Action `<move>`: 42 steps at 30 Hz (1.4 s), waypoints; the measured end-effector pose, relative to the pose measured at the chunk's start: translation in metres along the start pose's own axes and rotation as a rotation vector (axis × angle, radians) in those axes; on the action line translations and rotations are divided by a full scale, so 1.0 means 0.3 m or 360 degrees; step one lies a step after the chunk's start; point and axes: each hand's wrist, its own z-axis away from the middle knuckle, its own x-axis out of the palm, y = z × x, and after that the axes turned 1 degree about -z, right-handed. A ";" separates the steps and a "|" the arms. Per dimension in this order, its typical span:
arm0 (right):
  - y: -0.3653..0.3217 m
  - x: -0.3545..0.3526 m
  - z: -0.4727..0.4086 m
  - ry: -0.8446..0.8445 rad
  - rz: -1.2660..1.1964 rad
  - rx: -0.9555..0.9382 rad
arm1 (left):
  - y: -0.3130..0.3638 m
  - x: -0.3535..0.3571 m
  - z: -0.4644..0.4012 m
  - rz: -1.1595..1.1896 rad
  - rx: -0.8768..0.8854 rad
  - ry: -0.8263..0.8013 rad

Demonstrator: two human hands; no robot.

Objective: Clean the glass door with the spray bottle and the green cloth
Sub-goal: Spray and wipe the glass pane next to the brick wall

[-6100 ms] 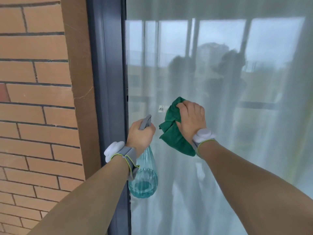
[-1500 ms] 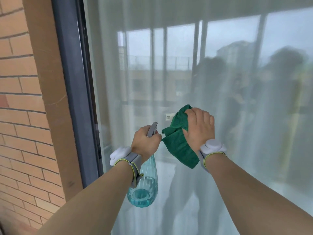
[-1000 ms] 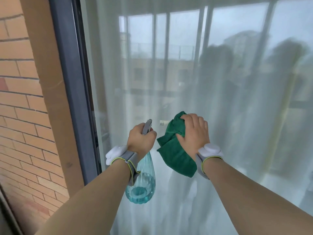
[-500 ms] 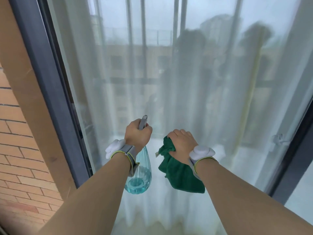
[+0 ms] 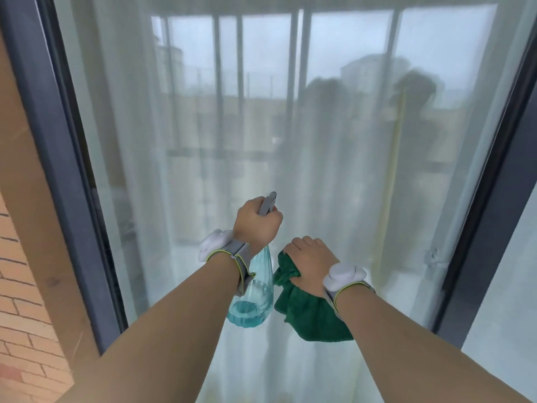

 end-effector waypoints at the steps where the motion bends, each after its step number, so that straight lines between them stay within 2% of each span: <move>1: 0.029 -0.014 0.006 0.0048 0.0006 0.0012 | 0.026 0.035 -0.005 0.0003 0.0027 -0.0006; 7: 0.141 -0.023 0.054 0.0228 0.0029 -0.0039 | 0.137 0.183 -0.031 0.0022 -0.0016 0.0054; 11: 0.182 -0.018 0.053 0.0387 0.0102 -0.0109 | 0.144 0.213 -0.052 -0.0145 -0.0120 0.0077; 16: 0.167 -0.028 -0.043 0.0490 0.0216 -0.0322 | 0.135 0.151 -0.072 -0.0299 -0.0102 0.0288; 23: 0.166 -0.078 -0.221 0.0828 0.0524 -0.0505 | 0.095 0.001 -0.062 -0.0115 -0.0056 0.0480; 29: 0.210 -0.177 -0.255 0.1044 0.0485 -0.0342 | 0.078 -0.080 -0.093 -0.0253 -0.0023 0.0590; 35: 0.274 -0.356 -0.258 0.1202 0.0393 -0.0041 | 0.042 -0.082 -0.105 -0.0249 -0.0042 0.0580; 39: 0.263 -0.314 -0.239 0.1306 0.0275 0.0149 | 0.039 -0.043 -0.078 -0.0217 -0.0052 0.0492; 42: 0.233 -0.254 -0.225 0.1266 0.0276 0.0174 | 0.045 -0.023 -0.068 -0.0202 -0.0047 0.0449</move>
